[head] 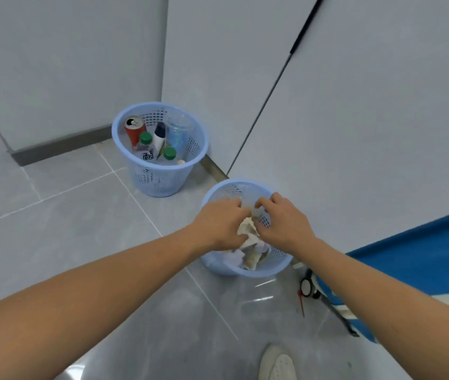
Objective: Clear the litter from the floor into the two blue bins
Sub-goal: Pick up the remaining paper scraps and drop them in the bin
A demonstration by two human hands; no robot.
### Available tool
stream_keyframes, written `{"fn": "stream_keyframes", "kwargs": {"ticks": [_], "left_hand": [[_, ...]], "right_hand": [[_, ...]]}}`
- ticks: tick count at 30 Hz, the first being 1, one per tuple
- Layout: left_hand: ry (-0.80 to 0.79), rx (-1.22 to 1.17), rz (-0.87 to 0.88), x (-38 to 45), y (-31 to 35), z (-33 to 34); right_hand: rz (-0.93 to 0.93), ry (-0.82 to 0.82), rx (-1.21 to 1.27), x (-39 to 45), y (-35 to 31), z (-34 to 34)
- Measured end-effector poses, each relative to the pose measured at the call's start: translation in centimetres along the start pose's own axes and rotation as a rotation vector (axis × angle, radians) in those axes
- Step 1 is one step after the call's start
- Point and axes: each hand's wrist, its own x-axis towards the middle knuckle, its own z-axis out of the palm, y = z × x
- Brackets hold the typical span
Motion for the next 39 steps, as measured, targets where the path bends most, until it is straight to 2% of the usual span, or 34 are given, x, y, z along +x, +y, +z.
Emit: {"fn": "stream_keyframes", "kwargs": {"ticks": [4,8,11,14,21,24,29,32,36,39], "left_hand": [[0.100,-0.027,0.095,-4.5,-2.0,-1.6],[0.121,0.114,0.104,-13.4,-8.8,-4.4],[0.130,0.158,-0.048,-21.9,-13.6,-6.5],[0.095,0.165,-0.254,-31.3,-17.3,-7.1],[0.014,0.130,-0.654,-51.9,-18.6,-1.3],[0.009,0.104,-0.784,-56.9,-16.7,2.4],[-0.006,0.010,-0.916,-60.0,-13.0,8.4],[-0.057,-0.045,-0.936,-59.7,-11.6,10.9],[-0.111,0.000,-0.895,-58.4,-11.5,12.2],[-0.089,0.050,-0.861,-58.5,-12.1,12.6]], "right_hand": [[-0.144,0.074,0.058,1.2,-4.2,-0.4],[-0.395,0.149,0.150,2.8,-14.1,0.5],[-0.573,0.158,0.221,2.6,-22.8,3.0],[-0.704,0.086,0.265,1.1,-30.9,6.8],[-0.943,-0.197,0.235,-5.2,-44.0,17.0],[-1.022,-0.362,0.154,-7.8,-46.6,20.3],[-1.128,-0.477,0.061,-10.0,-47.7,23.4],[-1.149,-0.551,0.000,-11.1,-47.4,24.2],[-1.220,-0.452,-0.111,-12.1,-46.8,25.6],[-1.213,-0.387,-0.057,-11.9,-46.3,26.2]]}}
